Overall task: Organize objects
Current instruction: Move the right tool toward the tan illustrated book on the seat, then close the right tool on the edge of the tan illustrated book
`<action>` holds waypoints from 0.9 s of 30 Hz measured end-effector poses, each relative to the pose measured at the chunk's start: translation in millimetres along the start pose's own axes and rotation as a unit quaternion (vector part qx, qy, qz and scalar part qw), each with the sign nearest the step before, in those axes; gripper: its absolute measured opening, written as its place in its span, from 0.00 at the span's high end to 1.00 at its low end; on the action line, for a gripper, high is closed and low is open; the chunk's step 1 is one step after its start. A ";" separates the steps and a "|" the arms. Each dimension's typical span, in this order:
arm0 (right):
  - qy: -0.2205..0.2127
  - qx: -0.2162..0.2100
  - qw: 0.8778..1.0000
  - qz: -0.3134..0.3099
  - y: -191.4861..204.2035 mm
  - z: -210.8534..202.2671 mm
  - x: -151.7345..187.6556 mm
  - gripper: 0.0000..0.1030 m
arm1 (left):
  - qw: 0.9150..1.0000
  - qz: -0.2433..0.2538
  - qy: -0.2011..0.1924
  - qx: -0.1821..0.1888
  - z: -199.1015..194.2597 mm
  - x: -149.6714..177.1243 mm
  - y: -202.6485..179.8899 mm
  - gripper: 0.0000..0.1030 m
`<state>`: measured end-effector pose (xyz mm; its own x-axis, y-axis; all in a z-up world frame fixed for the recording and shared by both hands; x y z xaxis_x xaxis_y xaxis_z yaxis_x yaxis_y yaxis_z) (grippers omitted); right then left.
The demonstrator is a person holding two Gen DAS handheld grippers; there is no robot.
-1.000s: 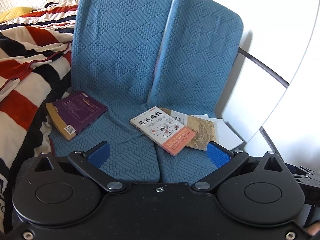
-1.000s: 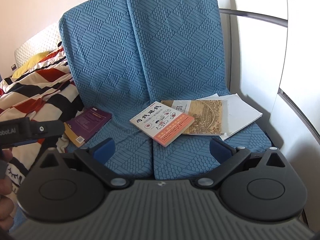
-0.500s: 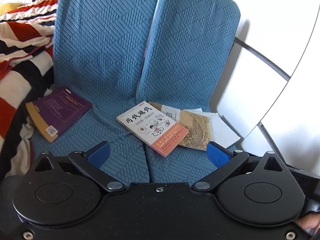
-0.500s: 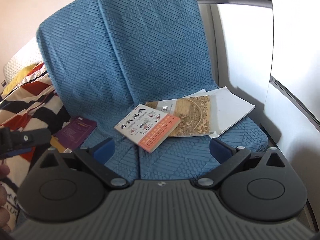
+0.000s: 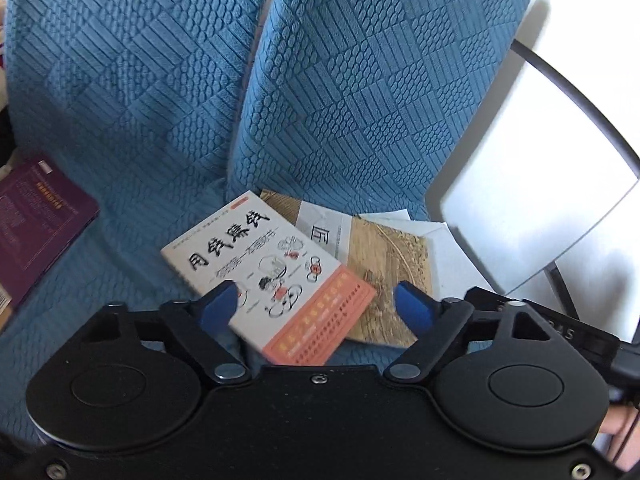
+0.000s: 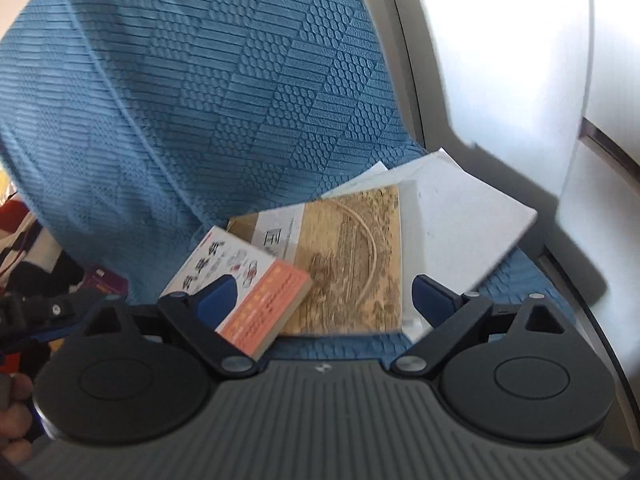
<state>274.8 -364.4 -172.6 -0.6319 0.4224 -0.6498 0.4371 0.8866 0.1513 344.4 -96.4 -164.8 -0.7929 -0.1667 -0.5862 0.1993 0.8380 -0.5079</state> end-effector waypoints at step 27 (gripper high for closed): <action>0.101 -0.023 0.995 0.007 -32.2 116.2 30.3 0.34 | 0.998 -0.026 0.054 0.025 78.7 64.2 -13.5 0.37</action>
<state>316.0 -402.0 -283.7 -0.7438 0.4592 -0.4857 0.4198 0.8864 0.1951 336.1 -159.3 -245.2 -0.8601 -0.1492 -0.4878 0.1833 0.8020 -0.5685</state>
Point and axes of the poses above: each gripper's, at about its wrist camera, not at the fingertips, and z roughly the way its jaws point, y to its left, x to its underside, the point moved 7 cm from there along z, roughly the way its jaws point, and after that the axes turned 14 degrees about x, right-handed, at the moved point
